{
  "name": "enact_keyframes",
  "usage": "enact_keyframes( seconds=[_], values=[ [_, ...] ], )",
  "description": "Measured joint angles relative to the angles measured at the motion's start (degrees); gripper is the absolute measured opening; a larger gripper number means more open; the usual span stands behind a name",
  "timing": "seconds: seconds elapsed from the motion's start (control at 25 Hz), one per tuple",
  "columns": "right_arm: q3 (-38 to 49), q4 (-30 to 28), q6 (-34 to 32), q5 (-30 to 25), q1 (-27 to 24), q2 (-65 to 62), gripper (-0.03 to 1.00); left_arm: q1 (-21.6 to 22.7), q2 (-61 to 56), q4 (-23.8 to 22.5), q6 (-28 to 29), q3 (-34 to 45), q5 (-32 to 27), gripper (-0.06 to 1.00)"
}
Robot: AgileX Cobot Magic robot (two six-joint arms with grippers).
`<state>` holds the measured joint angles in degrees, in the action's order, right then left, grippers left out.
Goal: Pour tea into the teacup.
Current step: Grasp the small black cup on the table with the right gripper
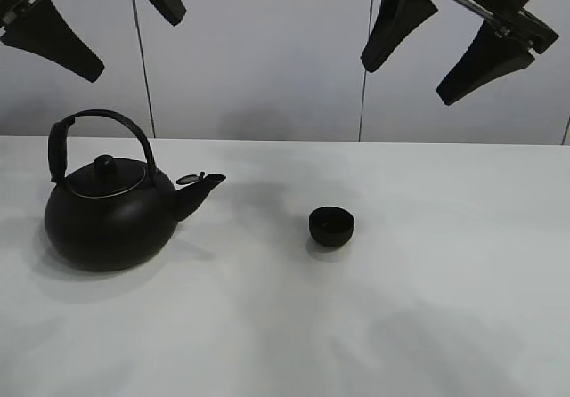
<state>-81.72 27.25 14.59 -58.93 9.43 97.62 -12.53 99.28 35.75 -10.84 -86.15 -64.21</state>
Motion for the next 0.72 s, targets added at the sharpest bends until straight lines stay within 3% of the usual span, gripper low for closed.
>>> enact_keyframes(
  seconds=[0.36, 0.56, 0.72],
  values=[
    [0.0, -1.54, 2.32, 0.0, 0.36, -0.05, 0.61, 0.0, 0.0, 0.0, 0.0, 0.0, 0.0, 0.69],
    [0.0, -14.98, 3.33, 1.13, 6.79, 0.63, 0.61, 0.0, 0.0, 0.0, 0.0, 0.0, 0.0, 0.69],
    [-0.05, -25.9, -3.57, 4.35, 13.55, 5.04, 0.61, 0.0, 0.0, 0.0, 0.0, 0.0, 0.05, 0.69]
  ],
)
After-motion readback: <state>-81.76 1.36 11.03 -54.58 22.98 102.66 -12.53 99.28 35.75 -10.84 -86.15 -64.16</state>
